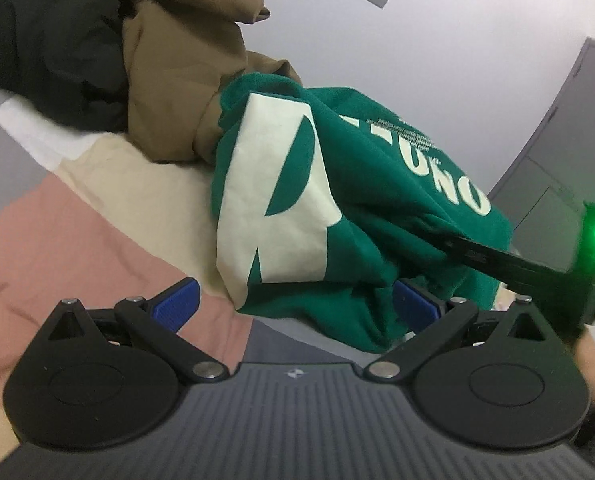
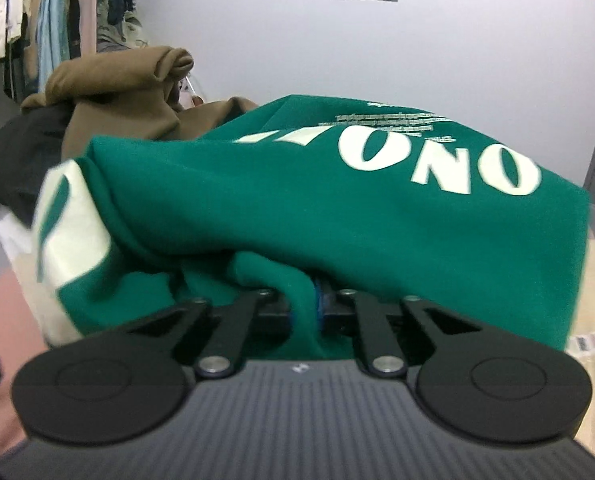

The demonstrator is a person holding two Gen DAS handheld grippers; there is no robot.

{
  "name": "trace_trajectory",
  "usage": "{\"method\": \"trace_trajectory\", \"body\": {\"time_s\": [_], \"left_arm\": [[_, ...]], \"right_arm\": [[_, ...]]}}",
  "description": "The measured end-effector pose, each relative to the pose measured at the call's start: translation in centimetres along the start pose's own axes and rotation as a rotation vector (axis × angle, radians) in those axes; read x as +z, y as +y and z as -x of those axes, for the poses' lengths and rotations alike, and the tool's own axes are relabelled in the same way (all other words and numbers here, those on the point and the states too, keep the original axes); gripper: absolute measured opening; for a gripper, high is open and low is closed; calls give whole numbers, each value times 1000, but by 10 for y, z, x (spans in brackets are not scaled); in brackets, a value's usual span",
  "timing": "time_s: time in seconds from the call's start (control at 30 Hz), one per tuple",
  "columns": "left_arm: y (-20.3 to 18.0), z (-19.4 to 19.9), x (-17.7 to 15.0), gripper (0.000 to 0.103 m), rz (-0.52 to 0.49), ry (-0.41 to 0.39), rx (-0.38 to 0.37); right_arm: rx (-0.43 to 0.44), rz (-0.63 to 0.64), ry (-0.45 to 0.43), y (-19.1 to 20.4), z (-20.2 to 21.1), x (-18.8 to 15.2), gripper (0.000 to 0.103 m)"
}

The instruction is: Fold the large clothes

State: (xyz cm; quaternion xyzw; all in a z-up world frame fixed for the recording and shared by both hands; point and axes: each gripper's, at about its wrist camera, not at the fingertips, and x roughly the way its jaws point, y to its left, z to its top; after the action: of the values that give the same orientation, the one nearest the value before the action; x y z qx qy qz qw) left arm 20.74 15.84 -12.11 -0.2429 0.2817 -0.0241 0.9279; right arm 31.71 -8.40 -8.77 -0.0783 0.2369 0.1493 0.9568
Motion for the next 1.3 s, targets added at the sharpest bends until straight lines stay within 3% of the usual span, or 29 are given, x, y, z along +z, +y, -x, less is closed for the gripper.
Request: {"method": "trace_trajectory", "body": {"time_s": [0.5, 0.6, 0.7, 0.97, 1.17, 1.2, 1.23, 1.27, 1.3], "left_arm": [[-6, 60, -3, 103, 58, -57, -162], [-9, 74, -7, 103, 95, -45, -238], [-21, 88, -14, 103, 73, -38, -264], [-48, 99, -34, 103, 52, 38, -309], [-61, 89, -45, 103, 62, 90, -290], [-62, 85, -47, 102, 56, 96, -279], [-63, 82, -47, 102, 52, 102, -269], [-62, 79, -47, 102, 53, 107, -256], [-60, 73, -46, 102, 64, 112, -247]], "right_arm": [[102, 186, -96, 11, 208, 11, 6], [162, 219, -114, 21, 253, 0, 6], [213, 269, -98, 32, 286, -18, 6], [342, 235, 43, 40, 297, -85, 5], [388, 6, 63, 12, 283, -98, 9], [400, -40, 60, 5, 282, -97, 11], [410, -87, 52, -4, 282, -96, 27], [417, -122, 40, -9, 284, -97, 56], [421, -157, 24, -16, 284, -97, 70]]}}
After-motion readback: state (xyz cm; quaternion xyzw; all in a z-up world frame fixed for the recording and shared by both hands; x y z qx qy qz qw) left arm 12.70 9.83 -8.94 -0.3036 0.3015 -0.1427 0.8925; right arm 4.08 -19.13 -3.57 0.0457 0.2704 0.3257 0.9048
